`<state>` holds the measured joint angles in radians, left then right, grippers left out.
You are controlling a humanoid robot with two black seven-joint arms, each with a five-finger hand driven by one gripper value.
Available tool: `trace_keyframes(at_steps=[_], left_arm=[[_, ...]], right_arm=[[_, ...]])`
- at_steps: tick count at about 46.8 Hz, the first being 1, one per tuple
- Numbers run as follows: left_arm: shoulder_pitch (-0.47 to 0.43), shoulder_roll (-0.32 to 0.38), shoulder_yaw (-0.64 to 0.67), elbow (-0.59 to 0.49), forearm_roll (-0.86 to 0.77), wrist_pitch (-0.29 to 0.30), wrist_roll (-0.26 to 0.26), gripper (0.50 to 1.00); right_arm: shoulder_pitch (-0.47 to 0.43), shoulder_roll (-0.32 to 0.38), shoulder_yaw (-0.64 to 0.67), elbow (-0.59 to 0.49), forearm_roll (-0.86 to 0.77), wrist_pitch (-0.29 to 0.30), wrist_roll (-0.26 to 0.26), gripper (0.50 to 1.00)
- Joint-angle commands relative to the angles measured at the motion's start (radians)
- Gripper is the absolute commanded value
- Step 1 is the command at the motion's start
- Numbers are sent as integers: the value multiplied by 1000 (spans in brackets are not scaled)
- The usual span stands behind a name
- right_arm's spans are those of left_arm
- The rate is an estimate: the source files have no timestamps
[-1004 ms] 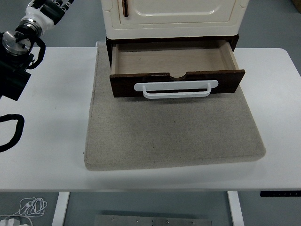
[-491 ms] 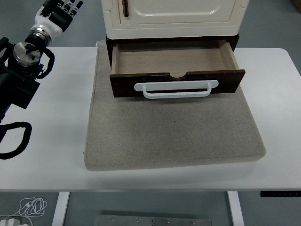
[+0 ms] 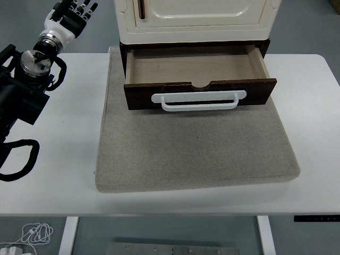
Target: Open the drawer under the combination cabinet
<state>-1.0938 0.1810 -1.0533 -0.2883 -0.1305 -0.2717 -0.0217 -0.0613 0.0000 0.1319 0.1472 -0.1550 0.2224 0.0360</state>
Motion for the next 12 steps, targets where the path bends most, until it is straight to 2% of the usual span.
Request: trace_keyframes(at_steps=[1, 12], left_arm=[[0, 0, 1, 0, 0, 0, -3, 1000], [0, 0, 1, 0, 2, 0, -4, 1000]], right_arm=[[0, 0, 0, 2, 0, 0, -1, 926], [0, 0, 0, 2, 0, 0, -2, 926]])
